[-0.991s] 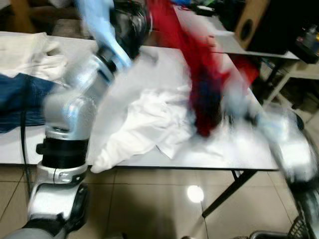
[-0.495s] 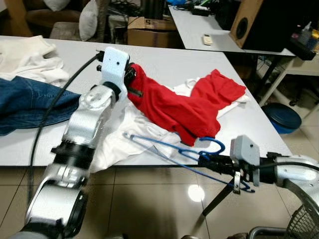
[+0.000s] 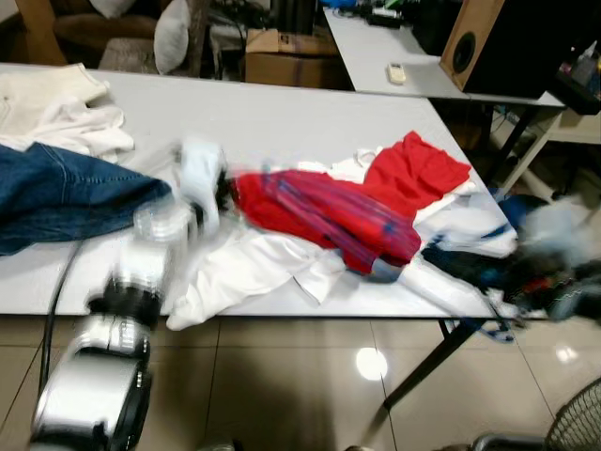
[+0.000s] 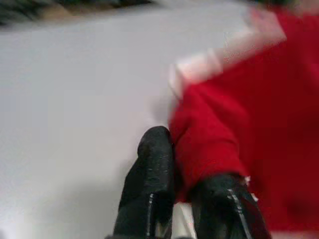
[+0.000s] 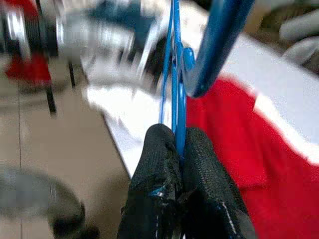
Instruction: Hang hanger
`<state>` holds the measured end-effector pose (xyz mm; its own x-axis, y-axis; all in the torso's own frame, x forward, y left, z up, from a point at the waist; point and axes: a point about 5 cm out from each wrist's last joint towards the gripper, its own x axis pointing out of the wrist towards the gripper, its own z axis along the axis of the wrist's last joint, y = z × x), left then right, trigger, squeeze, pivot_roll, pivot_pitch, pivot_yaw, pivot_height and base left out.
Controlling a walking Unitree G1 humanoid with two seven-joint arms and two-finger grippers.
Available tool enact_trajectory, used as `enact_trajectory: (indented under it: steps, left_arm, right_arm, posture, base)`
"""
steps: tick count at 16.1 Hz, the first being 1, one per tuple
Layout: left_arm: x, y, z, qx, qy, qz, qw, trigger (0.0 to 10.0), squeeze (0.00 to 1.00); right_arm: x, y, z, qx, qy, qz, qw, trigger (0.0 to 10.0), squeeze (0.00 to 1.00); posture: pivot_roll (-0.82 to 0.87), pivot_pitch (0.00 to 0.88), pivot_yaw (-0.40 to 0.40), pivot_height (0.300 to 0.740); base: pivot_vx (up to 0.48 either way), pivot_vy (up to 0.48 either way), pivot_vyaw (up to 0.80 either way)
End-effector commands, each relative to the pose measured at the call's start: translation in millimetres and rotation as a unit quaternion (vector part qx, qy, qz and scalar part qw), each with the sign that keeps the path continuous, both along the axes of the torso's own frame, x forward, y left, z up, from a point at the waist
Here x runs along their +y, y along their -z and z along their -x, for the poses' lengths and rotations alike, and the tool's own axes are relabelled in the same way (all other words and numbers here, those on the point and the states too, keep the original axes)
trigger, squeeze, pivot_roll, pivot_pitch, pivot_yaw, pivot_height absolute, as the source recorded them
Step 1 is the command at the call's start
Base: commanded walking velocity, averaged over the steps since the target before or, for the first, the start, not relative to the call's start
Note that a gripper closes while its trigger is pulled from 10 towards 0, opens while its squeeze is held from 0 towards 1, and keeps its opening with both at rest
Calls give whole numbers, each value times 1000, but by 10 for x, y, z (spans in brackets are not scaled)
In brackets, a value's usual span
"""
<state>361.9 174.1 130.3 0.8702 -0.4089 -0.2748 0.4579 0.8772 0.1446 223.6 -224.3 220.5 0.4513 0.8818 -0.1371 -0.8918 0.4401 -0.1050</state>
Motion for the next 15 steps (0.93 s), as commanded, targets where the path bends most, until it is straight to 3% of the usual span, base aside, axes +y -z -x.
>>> enact_trajectory:
  steps: [1,2,4,5,6,7,9,10,11,13,15]
  left_arm:
    - [-120,-109,50,-16,64,6,998,10000,1000]
    - [-232,-147,180,-28,130,30,991,10000,1000]
    - [-409,-279,496,-83,264,15,961,10000,1000]
    - [-416,-321,547,-89,276,19,957,10000,1000]
    - [-321,-443,616,-111,264,-3,958,10000,1000]
    - [-273,-485,628,-116,252,-14,961,10000,1000]
    - [-101,-543,853,-79,266,-92,956,10000,1000]
    - [-81,-543,919,-61,277,-89,955,10000,1000]
    - [-16,-589,1051,-22,295,-45,954,10000,1000]
    - [63,-650,1095,-18,288,1,957,10000,1000]
    - [103,-863,1051,-83,229,99,965,10000,1000]
  right_arm:
    - [-16,-181,27,-18,-1,-47,999,10000,0]
    - [-3,-240,0,-24,11,-69,997,10000,0]
    - [65,-155,-119,-27,64,-58,996,10000,0]
    - [91,-129,-150,-32,82,-56,995,10000,0]
    - [139,-88,-284,-56,160,-60,984,10000,0]
    - [155,-94,-316,-65,181,-60,979,10000,0]
    - [231,-76,-391,-71,255,-79,961,10000,0]
    - [256,-54,-394,-70,261,-78,960,10000,0]
    - [328,16,-382,-65,264,-71,960,10000,0]
    - [354,53,-389,-61,276,-73,956,10000,0]
    - [442,45,-436,-53,309,-94,945,10000,0]
  posture:
    - [-137,0,-60,740]
    - [-125,0,-57,740]
    - [-114,0,-59,740]
    - [-108,0,-62,740]
    - [-105,0,-57,740]
    - [-105,0,-53,740]
    - [-93,0,-39,740]
    - [-93,0,-39,740]
    - [-84,0,-49,740]
    - [-86,0,-49,740]
    - [-90,0,-37,740]
  base:
    - [0,0,0]
    - [0,0,0]
    - [0,0,0]
    - [0,0,0]
    - [0,0,0]
    - [0,0,0]
    - [0,0,0]
    - [0,0,0]
    - [0,0,0]
    - [0,0,0]
    - [0,0,0]
